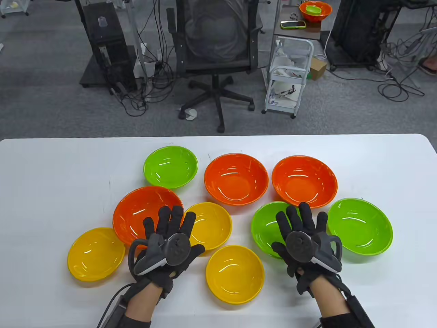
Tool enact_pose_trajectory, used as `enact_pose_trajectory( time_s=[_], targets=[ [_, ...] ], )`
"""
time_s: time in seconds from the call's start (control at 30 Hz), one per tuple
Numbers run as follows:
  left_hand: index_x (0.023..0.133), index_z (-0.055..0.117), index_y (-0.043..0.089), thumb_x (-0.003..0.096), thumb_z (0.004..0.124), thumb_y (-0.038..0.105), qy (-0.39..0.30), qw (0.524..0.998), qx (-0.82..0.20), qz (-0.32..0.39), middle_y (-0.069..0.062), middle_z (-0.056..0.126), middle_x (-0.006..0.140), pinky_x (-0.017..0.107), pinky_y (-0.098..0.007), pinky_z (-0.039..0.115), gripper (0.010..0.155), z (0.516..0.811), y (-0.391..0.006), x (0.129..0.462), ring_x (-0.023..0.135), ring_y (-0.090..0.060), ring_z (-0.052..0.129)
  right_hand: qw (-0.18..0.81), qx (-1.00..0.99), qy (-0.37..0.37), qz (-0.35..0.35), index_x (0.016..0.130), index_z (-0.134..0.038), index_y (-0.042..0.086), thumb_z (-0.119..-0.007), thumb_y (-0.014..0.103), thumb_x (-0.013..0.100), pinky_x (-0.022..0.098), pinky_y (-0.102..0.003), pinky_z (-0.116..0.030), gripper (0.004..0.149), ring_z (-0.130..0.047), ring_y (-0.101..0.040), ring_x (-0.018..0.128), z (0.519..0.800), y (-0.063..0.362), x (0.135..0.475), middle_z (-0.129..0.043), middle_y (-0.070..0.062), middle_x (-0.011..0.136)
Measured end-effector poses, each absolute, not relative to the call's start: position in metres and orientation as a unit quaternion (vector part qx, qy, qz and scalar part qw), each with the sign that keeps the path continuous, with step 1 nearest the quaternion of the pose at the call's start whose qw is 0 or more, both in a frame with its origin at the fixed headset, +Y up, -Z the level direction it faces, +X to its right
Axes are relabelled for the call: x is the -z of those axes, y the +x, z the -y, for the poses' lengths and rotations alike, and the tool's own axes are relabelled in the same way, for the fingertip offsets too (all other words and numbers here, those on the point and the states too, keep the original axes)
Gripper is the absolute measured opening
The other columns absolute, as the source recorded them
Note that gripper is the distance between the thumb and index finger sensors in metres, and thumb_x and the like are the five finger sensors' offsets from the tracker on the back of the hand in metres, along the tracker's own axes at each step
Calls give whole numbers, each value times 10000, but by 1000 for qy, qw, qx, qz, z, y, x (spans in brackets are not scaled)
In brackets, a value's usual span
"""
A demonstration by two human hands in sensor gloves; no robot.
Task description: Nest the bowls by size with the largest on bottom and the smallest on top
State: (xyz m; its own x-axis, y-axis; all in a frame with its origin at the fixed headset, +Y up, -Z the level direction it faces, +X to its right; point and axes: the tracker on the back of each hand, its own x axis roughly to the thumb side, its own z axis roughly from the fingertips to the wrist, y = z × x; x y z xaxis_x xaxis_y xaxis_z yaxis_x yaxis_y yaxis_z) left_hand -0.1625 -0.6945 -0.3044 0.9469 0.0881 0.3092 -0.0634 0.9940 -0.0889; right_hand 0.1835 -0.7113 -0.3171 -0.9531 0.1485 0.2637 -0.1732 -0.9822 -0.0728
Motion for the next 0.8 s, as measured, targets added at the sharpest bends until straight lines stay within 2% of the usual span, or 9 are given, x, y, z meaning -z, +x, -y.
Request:
enact_pose_trajectory(
  time_s=[0.53,0.8],
  targets=[
    [1169,178,287,489,545,688,-54,982,-46,173,-134,92,1226,692,-769,156,870,696,-161,305,1121,-483,95,105,-988,107,46,1112,-414,180,-782,475,471,634,-748,-58,796,-87,-471,1057,706,196,319,-307,-161,1177],
    [1168,187,285,490,548,685,-50,983,-46,170,-137,100,1225,693,-768,163,867,695,-163,305,1122,-483,103,123,-991,29,43,1111,-430,171,-821,459,459,647,-753,-72,812,-110,-476,1065,698,225,319,-337,-165,1177]
  ],
)
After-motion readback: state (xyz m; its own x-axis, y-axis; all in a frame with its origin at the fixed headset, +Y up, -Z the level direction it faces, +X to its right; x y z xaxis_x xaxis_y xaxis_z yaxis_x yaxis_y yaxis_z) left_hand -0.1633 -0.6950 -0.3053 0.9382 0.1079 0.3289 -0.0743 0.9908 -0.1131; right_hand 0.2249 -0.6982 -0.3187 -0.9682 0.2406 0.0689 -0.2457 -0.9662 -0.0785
